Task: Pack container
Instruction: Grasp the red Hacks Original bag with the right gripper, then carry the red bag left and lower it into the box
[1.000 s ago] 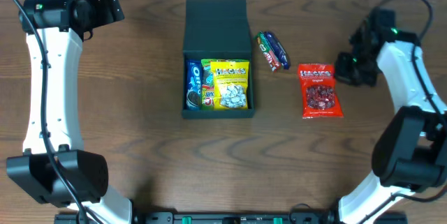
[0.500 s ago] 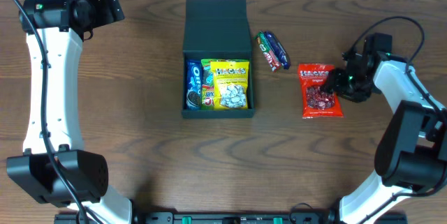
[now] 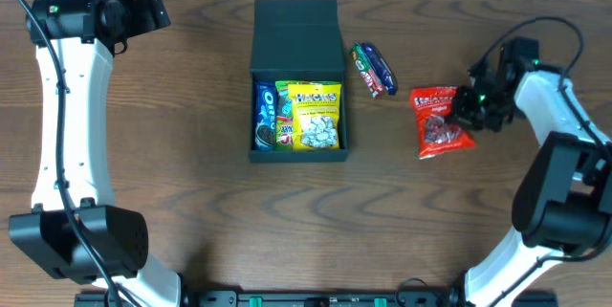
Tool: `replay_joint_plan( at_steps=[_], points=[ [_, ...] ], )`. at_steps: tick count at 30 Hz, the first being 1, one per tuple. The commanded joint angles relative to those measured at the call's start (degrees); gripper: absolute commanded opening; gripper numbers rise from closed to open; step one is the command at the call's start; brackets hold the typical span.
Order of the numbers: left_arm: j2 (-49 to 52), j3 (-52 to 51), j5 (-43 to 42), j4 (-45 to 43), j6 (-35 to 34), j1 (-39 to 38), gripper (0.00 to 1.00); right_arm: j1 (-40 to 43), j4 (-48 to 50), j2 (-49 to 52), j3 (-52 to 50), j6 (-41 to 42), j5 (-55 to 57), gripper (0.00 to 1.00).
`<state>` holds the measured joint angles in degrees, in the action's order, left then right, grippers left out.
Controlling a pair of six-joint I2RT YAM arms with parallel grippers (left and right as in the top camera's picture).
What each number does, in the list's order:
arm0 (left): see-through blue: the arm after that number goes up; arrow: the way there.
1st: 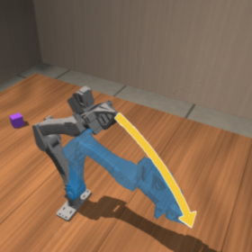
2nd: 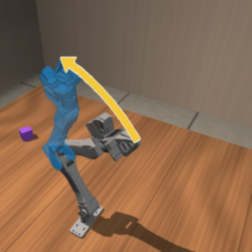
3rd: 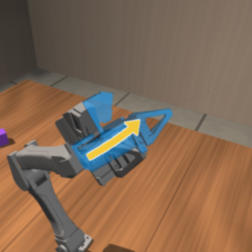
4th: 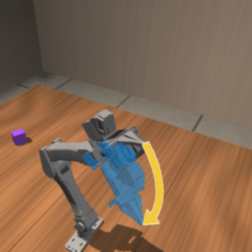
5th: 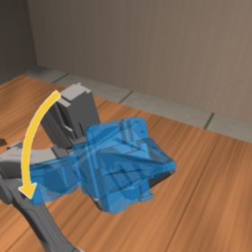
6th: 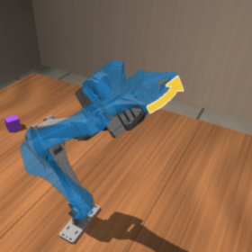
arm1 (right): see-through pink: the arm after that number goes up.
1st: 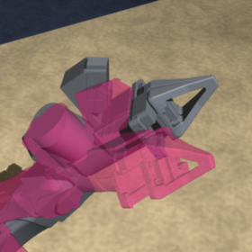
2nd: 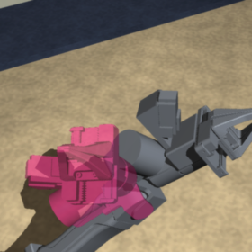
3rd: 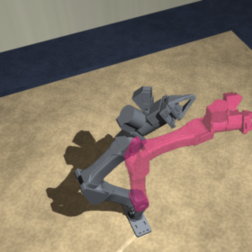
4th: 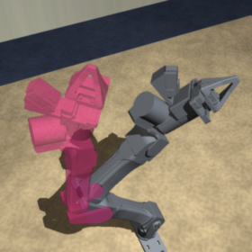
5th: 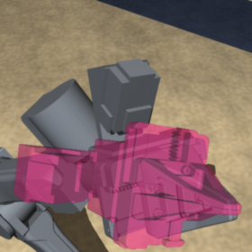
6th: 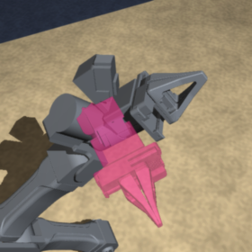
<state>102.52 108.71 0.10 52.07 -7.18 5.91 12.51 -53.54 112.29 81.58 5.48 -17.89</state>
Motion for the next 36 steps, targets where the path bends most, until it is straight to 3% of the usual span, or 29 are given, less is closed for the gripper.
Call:
replay_joint_plan(
  at_steps=[1, 5, 10, 15, 21, 27, 31, 32, 34, 35, 36],
  points=[
    [-1.40, 1.42, -0.15, -0.07, 1.03, 0.07, 0.95, -0.74, -3.15, -0.22, 10.23, 2.34, -2.34, 0.01],
    [-1.40, 1.42, -0.15, -0.07, 1.01, 0.07, 0.95, -4.66, -6.99, -0.24, 22.10, 7.19, -10.75, 0.01],
    [-1.40, 1.42, -0.17, -0.07, 0.98, 0.07, 0.95, -12.52, -6.54, -0.28, 25.35, 13.55, -15.39, 0.01],
    [-1.40, 1.42, -0.17, -0.02, 0.98, 0.07, 0.95, -21.81, -6.03, 0.07, 22.73, 14.40, -15.34, 0.01],
    [-1.40, 1.42, -0.17, 0.00, 0.98, 0.07, 0.95, -29.94, 0.09, 0.35, 15.21, 21.46, -14.91, 0.01],
    [-1.40, 1.42, -0.17, 0.39, 1.01, 0.07, 0.95, -33.73, 5.51, 0.35, 8.17, 32.04, -9.35, 0.02],
    [-1.40, 1.42, -0.17, 0.39, 1.01, 0.07, 0.95, -35.06, 6.03, 0.35, 6.88, 33.48, -7.50, 0.02],
    [-1.40, 1.42, -0.17, 0.39, 1.01, 0.07, 0.95, -35.32, 6.01, 0.35, 6.84, 33.48, -7.34, 0.04],
    [-1.40, 1.42, -0.17, 0.39, 1.01, 0.07, 0.95, -35.65, 6.05, 0.33, 6.88, 33.48, -7.41, 0.56],
    [-1.40, 1.42, -0.17, 0.39, 1.01, 0.07, 0.95, -35.63, 6.03, 0.20, 7.30, 33.48, -7.45, 0.69],
    [-1.40, 1.42, -0.20, 0.42, 0.98, 0.07, 0.95, -35.19, 5.90, -0.04, 8.39, 33.46, -7.63, 0.74]
  ],
)
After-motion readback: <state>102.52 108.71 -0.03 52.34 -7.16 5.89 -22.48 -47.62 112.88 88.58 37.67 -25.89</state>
